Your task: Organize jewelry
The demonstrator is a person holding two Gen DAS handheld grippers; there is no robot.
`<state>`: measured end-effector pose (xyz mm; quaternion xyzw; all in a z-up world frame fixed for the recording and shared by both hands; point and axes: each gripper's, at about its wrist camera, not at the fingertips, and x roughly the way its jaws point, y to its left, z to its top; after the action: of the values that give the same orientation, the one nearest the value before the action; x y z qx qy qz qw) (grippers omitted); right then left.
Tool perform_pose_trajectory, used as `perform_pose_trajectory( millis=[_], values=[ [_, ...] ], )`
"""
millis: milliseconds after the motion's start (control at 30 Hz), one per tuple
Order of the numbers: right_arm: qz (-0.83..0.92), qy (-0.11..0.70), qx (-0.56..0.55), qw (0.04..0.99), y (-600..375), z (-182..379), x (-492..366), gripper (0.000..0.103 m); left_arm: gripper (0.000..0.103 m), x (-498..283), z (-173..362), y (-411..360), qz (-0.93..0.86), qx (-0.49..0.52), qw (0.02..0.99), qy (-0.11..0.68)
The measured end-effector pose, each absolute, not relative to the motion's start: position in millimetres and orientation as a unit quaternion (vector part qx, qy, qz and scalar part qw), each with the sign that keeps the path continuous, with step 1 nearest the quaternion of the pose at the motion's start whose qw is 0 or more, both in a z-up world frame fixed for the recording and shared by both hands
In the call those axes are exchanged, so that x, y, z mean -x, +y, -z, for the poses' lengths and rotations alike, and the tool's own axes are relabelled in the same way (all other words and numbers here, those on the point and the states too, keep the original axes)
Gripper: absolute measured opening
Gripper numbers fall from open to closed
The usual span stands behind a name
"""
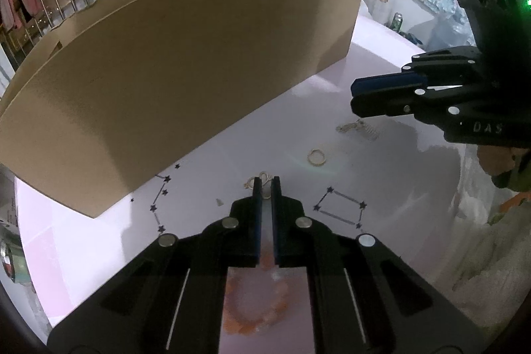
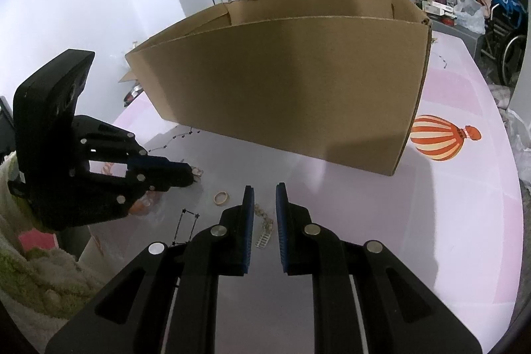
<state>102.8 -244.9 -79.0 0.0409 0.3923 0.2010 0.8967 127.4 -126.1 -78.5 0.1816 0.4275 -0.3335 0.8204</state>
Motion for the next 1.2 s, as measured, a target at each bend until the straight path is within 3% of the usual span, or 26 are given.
perform_pose_trajectory(
  millis=[233, 367, 467, 567, 767, 1100, 1200],
  values=[
    [-0.213, 0.39, -0.032, 0.895, -238.0, 73.4, -103.2, 0.014, 0.005, -121.1, 77.1, -125.3, 0.332, -0.153, 0.829, 0.423],
    [-0.242, 0.393, -0.014, 0.887, -220.1, 71.0, -108.4, 0.014, 0.018, -120.7, 64.8, -111.1, 0.319, -0.126, 0.846, 0.408],
    [-0.272, 0.4, 0.011, 0.875, -201.5, 73.0, -113.0, 0.016, 0.023, -120.0, 59.8, -97.3, 0.305, -0.114, 0.856, 0.402],
    [-0.29, 0.405, 0.054, 0.866, -182.8, 76.0, -117.1, 0.026, 0.027, -117.8, 59.8, -87.7, 0.292, -0.11, 0.861, 0.401],
    [-0.309, 0.419, 0.11, 0.847, -166.1, 82.3, -128.5, 0.026, 0.037, -112.5, 61.5, -74.7, 0.278, -0.092, 0.867, 0.403],
    [-0.323, 0.436, 0.172, 0.822, -157.3, 84.9, -133.1, 0.025, 0.038, -111.5, 64.5, -68.5, 0.285, -0.075, 0.868, 0.399],
    [-0.333, 0.444, 0.181, 0.812, -146.1, 81.4, -140.5, 0.017, 0.038, -110.3, 67.4, -64.3, 0.288, -0.072, 0.868, 0.399]
  ],
)
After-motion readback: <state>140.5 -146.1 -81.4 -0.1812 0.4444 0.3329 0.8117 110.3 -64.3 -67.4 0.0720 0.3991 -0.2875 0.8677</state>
